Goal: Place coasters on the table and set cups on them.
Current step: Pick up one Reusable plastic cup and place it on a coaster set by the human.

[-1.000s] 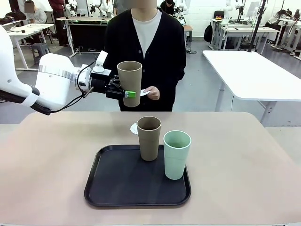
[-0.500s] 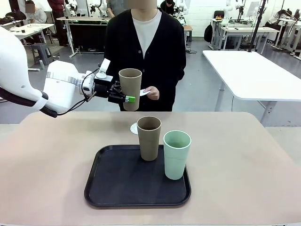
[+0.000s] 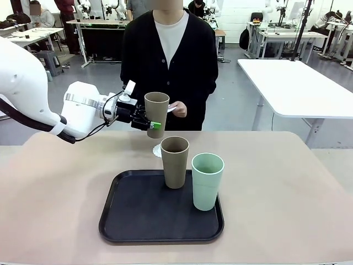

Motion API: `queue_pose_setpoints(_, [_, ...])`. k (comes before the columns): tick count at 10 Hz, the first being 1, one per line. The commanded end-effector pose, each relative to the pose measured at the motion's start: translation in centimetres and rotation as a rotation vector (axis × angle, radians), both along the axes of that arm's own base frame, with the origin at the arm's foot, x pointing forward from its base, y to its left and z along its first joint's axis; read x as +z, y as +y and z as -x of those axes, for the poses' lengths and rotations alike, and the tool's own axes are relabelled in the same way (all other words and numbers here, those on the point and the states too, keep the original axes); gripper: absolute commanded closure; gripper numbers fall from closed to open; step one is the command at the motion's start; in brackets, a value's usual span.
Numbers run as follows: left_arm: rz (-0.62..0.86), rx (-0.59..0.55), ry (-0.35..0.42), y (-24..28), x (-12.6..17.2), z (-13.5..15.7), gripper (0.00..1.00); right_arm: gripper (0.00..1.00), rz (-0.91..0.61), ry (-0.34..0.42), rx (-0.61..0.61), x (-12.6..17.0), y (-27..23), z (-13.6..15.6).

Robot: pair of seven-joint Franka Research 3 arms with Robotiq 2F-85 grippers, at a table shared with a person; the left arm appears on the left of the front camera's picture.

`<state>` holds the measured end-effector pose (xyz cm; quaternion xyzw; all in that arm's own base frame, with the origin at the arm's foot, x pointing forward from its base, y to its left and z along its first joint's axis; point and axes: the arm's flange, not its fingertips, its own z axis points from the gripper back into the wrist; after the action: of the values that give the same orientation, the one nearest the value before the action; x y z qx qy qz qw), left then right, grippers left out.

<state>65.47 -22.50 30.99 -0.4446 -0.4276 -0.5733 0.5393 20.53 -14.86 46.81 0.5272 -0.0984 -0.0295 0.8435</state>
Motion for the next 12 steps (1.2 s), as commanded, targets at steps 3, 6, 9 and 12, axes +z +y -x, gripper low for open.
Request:
queue_pose_setpoints(3, [0.018, -0.052, 0.036, -0.7, -1.6, -1.9, 0.17, 0.00, -0.012, -0.016, 0.006, 0.1, 0.0, -0.1])
queue_pose_setpoints(6, [0.035, -0.094, 0.054, -1.3, -3.2, -1.6, 0.17, 0.00, -0.012, -0.016, 0.006, 0.1, 0.0, -0.1])
queue_pose_setpoints(9, [0.045, -0.109, 0.065, -1.6, -4.6, -1.7, 0.17, 0.00, -0.012, -0.016, 0.006, 0.1, 0.0, -0.1])
queue_pose_setpoints(12, [0.075, -0.125, 0.066, -2.3, -5.4, -2.1, 0.17, 0.00, -0.012, -0.016, 0.006, 0.1, 0.0, -0.1])
